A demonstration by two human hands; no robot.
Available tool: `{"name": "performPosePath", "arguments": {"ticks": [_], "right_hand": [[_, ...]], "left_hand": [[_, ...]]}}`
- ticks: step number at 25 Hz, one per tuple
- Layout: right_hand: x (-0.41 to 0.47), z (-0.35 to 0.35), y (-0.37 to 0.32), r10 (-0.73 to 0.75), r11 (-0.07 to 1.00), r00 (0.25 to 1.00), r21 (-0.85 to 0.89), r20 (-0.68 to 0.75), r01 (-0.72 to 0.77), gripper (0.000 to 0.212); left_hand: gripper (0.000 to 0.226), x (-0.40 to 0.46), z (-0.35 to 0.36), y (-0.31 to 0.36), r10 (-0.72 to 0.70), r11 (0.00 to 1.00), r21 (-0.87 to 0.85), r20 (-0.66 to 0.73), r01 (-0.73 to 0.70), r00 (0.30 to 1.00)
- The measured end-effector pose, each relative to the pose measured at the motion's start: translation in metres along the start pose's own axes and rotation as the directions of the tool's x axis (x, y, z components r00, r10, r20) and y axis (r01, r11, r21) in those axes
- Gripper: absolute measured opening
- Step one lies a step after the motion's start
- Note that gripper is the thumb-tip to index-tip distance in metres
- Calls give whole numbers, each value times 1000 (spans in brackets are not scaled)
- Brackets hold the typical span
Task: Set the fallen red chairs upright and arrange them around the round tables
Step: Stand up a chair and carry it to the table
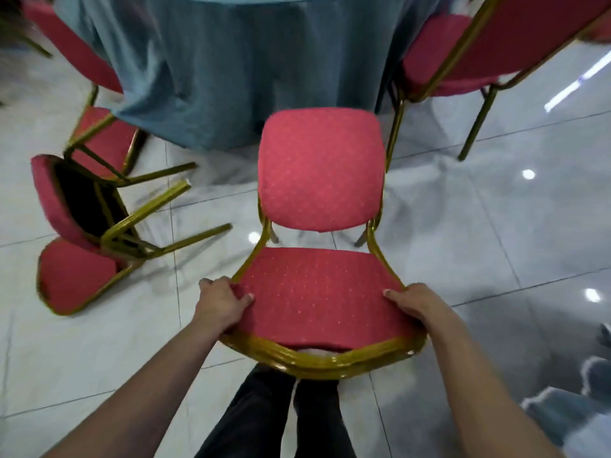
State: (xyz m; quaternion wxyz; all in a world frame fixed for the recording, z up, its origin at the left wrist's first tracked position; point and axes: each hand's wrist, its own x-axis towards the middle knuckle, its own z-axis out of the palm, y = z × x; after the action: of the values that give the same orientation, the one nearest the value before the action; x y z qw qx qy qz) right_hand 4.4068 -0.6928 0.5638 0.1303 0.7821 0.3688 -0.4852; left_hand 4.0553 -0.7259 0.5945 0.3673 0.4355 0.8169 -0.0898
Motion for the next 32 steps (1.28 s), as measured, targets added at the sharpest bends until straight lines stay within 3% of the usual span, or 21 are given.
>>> {"name": "performPosePath", "arguments": {"ticks": [4, 6, 8, 12, 15, 17, 22, 25, 26, 29, 32], "right_hand": [[-53, -54, -29, -62, 976, 983, 195, -170, 96, 44], [-71, -64, -48, -90, 933, 943, 304, -320, 192, 40], [-84, -64, -68, -152, 931, 875, 231, -459, 283, 44], [-101, -47, -92, -234, 924, 792, 125, -564, 362, 49], [-110, -13, -89, -299, 873, 647, 71, -701, 482, 54], [-113, 6, -88, -305, 849, 586, 64, -750, 524, 62], [-95, -16, -104, -285, 849, 599, 93, -748, 520, 64], [-78, -46, -119, -379, 864, 576, -55, -724, 501, 62], [-71, -57, -125, -407, 873, 580, -114, -705, 474, 60], [-51, -88, -149, -357, 906, 674, -63, -646, 419, 54], [-36, -122, -171, -462, 863, 648, -136, -606, 487, 50]], "left_hand": [[34, -35, -51, 36, 89, 976, -189, -95, -106, 991], [39, -49, -59, 50, 248, 954, -126, -168, -271, 954], [45, -55, -58, 55, 429, 900, 43, -262, -434, 864], [93, -57, -55, 56, 528, 848, 165, -194, -504, 827], [61, -65, -54, 57, 573, 800, -20, -266, -599, 775], [57, -65, -55, 60, 565, 786, -74, -318, -614, 761], [71, -39, -54, 81, 477, 851, -53, -334, -522, 813], [86, -17, -64, 108, 410, 878, -121, -308, -463, 858], [84, -10, -70, 117, 418, 877, -113, -299, -467, 858], [72, 13, -90, 147, 391, 893, -127, -261, -432, 883], [84, 35, -112, 178, 353, 907, -146, -249, -395, 902]]}}
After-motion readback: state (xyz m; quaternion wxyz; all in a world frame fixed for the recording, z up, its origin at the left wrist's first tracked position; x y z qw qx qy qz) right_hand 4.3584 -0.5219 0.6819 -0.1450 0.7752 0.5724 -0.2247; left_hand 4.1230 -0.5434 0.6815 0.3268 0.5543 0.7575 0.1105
